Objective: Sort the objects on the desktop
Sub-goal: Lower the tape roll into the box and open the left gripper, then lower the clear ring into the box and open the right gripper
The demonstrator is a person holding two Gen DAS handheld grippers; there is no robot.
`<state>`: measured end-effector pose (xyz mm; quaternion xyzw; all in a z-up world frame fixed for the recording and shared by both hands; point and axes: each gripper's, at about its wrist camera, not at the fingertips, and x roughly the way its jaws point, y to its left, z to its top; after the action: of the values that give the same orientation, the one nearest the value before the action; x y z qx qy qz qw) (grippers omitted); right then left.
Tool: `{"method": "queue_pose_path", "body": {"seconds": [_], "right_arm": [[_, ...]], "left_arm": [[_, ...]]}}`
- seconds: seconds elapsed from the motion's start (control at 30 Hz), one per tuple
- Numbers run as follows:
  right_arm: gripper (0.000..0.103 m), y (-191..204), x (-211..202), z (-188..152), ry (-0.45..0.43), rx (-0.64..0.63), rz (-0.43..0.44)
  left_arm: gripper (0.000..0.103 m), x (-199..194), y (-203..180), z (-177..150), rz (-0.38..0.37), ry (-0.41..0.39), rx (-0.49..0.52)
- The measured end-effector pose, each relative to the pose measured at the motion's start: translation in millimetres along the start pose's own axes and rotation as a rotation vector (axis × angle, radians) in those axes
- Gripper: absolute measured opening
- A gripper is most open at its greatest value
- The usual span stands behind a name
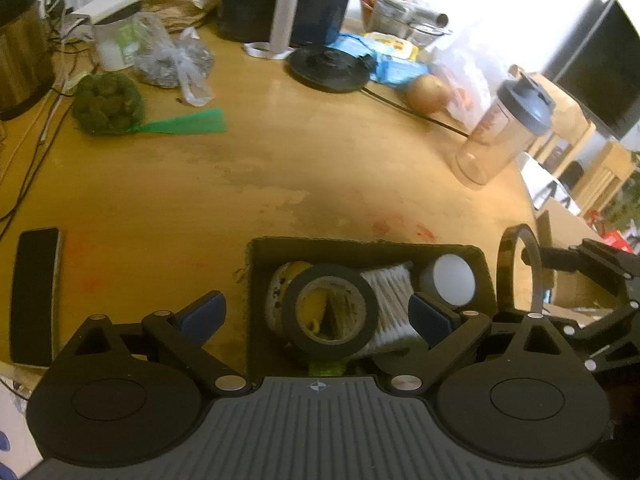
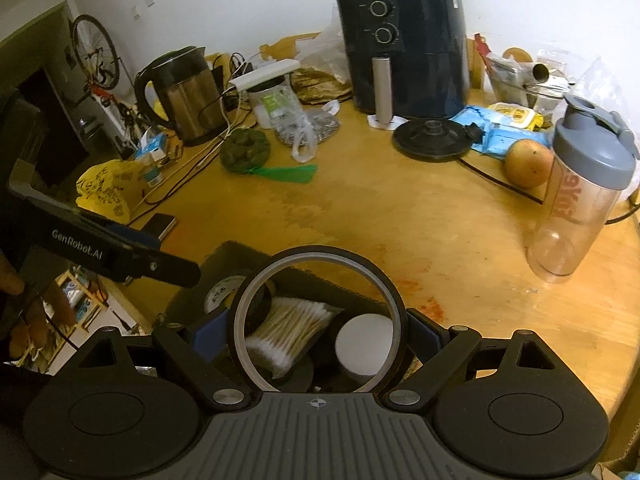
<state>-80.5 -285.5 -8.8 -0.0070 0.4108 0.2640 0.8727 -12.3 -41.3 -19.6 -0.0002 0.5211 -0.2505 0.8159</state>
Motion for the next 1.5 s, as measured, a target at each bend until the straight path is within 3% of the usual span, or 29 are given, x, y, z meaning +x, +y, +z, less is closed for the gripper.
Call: {"method": "queue_pose_path", "body": {"seconds": [0.17,0.23,0.47,0.67,0.9,1.17,1.23,1.37,1.5], "right_arm": [[0.092,5.6,3.6,0.0,0.006,-0.026,0.012],[0.103,7.8,7.8,-0.1,0.018,-0.038,0.000],[0.103,10.7,11.5,-3.5,0.022,-0.033,0.011],[0.103,7.4,3.3,-2.7,-0.061,-0.008,-0.034],[0.103,20.6,-13.0,8.6,-0.183,-0.143,-0.191],[0.103,22.1,-21.7,21.9,-0.245,-0.089,-0.401],[0.103,16.8,-23.0,25.2,-0.216,-0.022,-0.421],[0.103,-1.1,-14.8,32.7,-0.063,0.122,-0.388],[0.103,-6.0,-7.5,28.6,0.011,0.159,-0.357]], "left_arm": [[0.103,-6.7,2.4,-2.4,0.031,-0.032,-0.005],[0.103,-8.9,1.4,-2.9,0.049,-0.040,0.006],[0.103,-14.1,-4.5,-2.5,0.145,-0.037,0.075],[0.103,-18.2,-8.7,-1.1,0.202,-0.055,0.117],[0.103,-31.2,-19.3,8.9,0.285,-0.145,0.163],[0.103,-44.8,-25.7,18.4,0.280,-0.203,0.171],[0.103,-43.3,-23.1,19.5,0.267,-0.179,0.163],[0.103,-34.1,-14.5,19.6,0.236,-0.082,0.135],[0.103,-23.6,-11.1,13.2,0.224,0.014,0.139]]}}
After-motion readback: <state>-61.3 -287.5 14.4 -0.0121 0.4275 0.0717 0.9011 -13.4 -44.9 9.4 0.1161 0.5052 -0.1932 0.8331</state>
